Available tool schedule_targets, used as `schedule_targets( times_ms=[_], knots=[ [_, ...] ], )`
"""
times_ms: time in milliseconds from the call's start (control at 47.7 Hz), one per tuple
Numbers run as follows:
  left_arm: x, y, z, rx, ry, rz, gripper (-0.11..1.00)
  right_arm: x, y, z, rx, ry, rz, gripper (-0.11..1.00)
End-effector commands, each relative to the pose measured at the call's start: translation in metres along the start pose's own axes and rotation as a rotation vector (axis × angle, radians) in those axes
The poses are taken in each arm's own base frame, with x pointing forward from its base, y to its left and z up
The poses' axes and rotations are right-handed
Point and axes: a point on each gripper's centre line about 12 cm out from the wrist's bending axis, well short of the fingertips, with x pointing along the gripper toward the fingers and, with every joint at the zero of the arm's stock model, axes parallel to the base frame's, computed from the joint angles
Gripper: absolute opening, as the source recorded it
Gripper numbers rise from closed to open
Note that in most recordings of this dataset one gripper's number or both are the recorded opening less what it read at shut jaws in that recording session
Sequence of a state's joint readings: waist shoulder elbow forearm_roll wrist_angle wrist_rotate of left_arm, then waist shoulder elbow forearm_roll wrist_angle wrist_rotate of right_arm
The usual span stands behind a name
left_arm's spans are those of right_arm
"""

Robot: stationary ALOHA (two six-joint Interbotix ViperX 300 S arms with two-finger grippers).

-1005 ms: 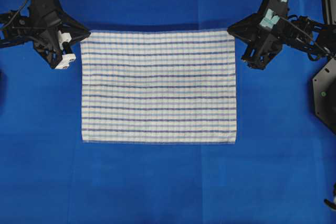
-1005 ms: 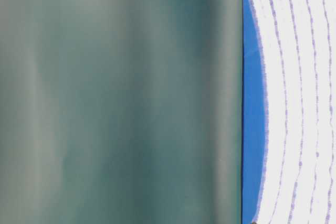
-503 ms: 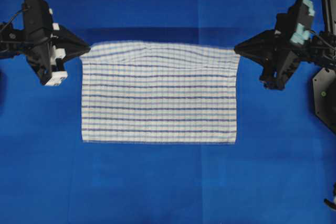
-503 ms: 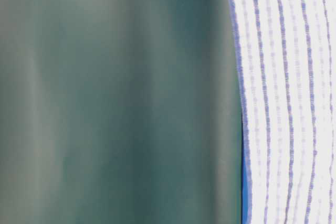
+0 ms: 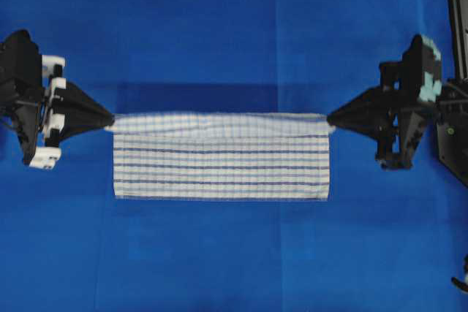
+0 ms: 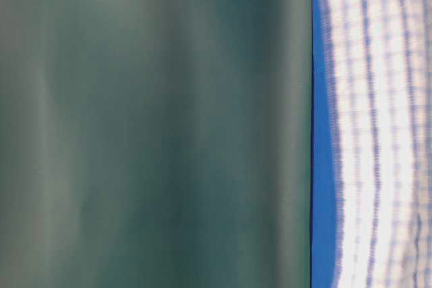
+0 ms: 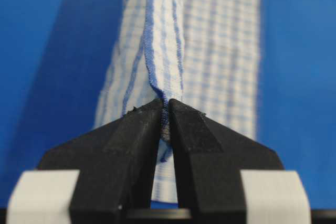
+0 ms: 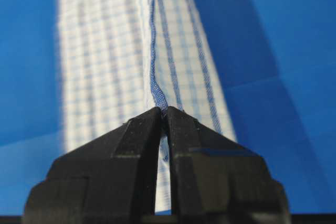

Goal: Fold the blue towel.
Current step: 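Lift the top edge and fold it down toward the bottom edge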

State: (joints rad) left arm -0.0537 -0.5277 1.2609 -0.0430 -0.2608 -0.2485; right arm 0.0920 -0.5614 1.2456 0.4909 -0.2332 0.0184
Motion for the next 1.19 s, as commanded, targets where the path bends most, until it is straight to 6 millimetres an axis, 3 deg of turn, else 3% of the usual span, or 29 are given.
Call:
schedule_targets(
  times_ms=[0, 335, 628, 1173],
  knots=[
    [0.003, -0.007, 0.003, 0.0, -0.009, -0.027, 0.04, 0.001, 0.008, -0.002, 0.009, -0.017, 0.027, 0.28],
    [0.026, -0.023, -0.017, 0.037, 0.039, -0.083, 0.04, 0.02, 0.023, -0.036, 0.017, 0.088, 0.023, 0.28],
    [0.047, -0.037, -0.028, 0.068, 0.108, -0.112, 0.04, 0.029, 0.037, -0.051, 0.004, 0.138, 0.033, 0.28],
    [0.046, -0.046, -0.035, 0.067, 0.136, -0.135, 0.05, 0.035, 0.043, -0.064, -0.004, 0.182, 0.025, 0.29]
  ],
)
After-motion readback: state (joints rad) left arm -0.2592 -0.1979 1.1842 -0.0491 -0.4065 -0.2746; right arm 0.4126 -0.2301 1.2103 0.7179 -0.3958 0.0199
